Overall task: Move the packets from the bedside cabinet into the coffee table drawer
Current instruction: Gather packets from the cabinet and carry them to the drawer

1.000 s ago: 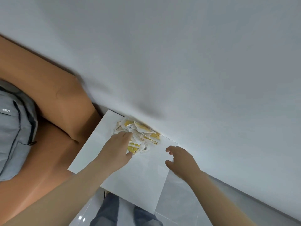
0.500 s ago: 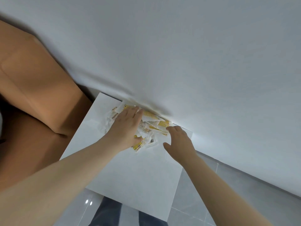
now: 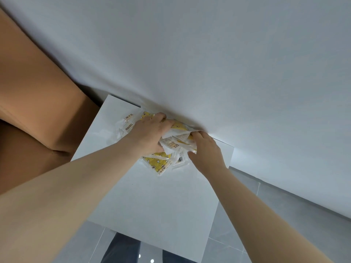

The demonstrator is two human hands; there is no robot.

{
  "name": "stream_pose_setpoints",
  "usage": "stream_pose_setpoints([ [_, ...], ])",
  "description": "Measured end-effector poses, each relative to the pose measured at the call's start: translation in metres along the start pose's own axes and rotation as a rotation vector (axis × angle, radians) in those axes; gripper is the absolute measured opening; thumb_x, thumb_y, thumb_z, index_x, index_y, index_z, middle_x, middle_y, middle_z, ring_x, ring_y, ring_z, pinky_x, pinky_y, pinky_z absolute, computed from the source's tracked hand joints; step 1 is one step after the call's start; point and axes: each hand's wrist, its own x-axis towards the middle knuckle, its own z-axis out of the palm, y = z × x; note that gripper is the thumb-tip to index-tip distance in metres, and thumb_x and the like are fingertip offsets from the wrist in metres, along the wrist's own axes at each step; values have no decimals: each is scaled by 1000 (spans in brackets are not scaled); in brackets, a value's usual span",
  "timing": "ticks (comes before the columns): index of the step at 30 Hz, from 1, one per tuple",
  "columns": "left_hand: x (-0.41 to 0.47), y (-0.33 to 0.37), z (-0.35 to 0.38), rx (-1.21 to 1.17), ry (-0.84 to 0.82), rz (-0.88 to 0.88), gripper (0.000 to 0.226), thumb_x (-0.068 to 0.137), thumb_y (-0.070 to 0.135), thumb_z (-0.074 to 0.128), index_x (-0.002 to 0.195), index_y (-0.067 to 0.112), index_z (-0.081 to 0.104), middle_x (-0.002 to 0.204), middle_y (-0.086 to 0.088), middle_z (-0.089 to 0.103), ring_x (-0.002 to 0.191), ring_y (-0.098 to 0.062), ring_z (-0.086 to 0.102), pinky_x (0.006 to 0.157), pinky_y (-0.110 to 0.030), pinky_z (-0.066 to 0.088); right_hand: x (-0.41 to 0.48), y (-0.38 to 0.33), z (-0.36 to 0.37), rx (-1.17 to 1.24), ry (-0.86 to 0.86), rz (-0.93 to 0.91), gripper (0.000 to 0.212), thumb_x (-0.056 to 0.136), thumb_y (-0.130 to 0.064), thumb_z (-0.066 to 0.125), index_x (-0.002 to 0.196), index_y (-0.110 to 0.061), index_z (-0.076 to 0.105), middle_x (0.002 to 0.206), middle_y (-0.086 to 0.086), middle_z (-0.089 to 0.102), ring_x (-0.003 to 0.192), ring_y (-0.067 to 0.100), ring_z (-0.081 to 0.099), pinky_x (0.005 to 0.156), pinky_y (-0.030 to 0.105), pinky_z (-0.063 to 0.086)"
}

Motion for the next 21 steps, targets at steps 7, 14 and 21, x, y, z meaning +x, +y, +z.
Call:
stream_pose_setpoints([
  [7,11,-7,-17,-7,-10,74,60,85,28,63,141,26,41,132,-4,47,103,-28,58,85,-35,47,-1,6,0,0,73,-55,33,90,-19,53,122,-19,56,108,-1,62,93,27,60,72,35,49],
  [14,9,0,-40,18,61,122,44,97,21,45,141,26,42,131,-3,52,111,-26,55,90,-35,45,-22,1,-15,35,112,-23,33,98,-26,46,130,-23,54,99,-1,66,89,25,60,66,29,36],
  [21,-22,2,-68,-70,62,101,41,101,27,38,142,29,41,130,-1,53,113,-23,55,92,-35,45,-52,-11,-43,130,157,18,28,99,-28,45,124,-24,56,99,-3,68,86,23,60,70,34,46],
])
